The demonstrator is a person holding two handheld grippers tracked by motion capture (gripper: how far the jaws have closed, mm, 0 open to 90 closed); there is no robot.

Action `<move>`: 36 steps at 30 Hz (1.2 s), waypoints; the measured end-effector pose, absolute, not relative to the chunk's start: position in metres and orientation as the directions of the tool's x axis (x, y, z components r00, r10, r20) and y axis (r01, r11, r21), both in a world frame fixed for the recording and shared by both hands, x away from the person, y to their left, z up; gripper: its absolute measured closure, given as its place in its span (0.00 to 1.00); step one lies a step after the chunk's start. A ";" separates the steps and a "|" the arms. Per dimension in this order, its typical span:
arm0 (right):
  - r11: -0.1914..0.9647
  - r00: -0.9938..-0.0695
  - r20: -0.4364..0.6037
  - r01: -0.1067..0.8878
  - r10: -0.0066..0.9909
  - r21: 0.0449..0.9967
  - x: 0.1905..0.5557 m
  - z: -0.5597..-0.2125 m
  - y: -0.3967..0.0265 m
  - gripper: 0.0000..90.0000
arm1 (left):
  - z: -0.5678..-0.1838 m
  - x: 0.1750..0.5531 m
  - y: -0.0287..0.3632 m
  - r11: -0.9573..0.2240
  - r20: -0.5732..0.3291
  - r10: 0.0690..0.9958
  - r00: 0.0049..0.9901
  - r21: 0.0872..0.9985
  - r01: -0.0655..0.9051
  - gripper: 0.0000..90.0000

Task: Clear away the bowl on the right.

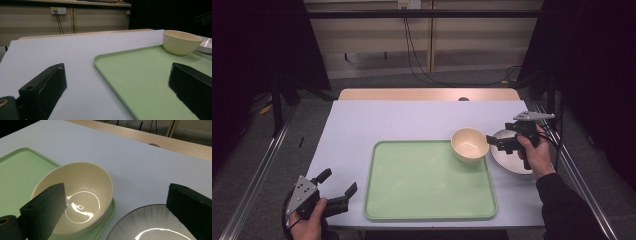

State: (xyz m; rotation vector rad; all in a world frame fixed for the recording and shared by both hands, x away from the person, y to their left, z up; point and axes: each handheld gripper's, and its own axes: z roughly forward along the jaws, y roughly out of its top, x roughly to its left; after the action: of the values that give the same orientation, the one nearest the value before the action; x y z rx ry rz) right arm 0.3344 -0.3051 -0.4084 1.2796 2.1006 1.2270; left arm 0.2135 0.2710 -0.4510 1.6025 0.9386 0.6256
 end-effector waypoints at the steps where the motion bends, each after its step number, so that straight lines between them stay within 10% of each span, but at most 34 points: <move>1: 0.200 -0.507 0.107 0.513 0.855 0.835 0.334 -0.408 -0.305 0.02 | -0.451 0.214 0.271 -0.063 -0.083 0.836 0.543 0.968 0.245 0.02; 36: 0.095 -0.447 0.140 0.463 0.883 0.881 0.244 -0.419 -0.346 0.02 | -0.451 0.213 0.271 -0.037 -0.100 0.843 0.529 0.969 0.242 0.02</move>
State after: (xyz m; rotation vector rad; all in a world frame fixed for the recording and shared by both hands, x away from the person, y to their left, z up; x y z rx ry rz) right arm 0.2437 -0.3458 -0.4188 1.3175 1.9507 1.3116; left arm 0.2127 0.2709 -0.4508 1.5749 0.9544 0.6273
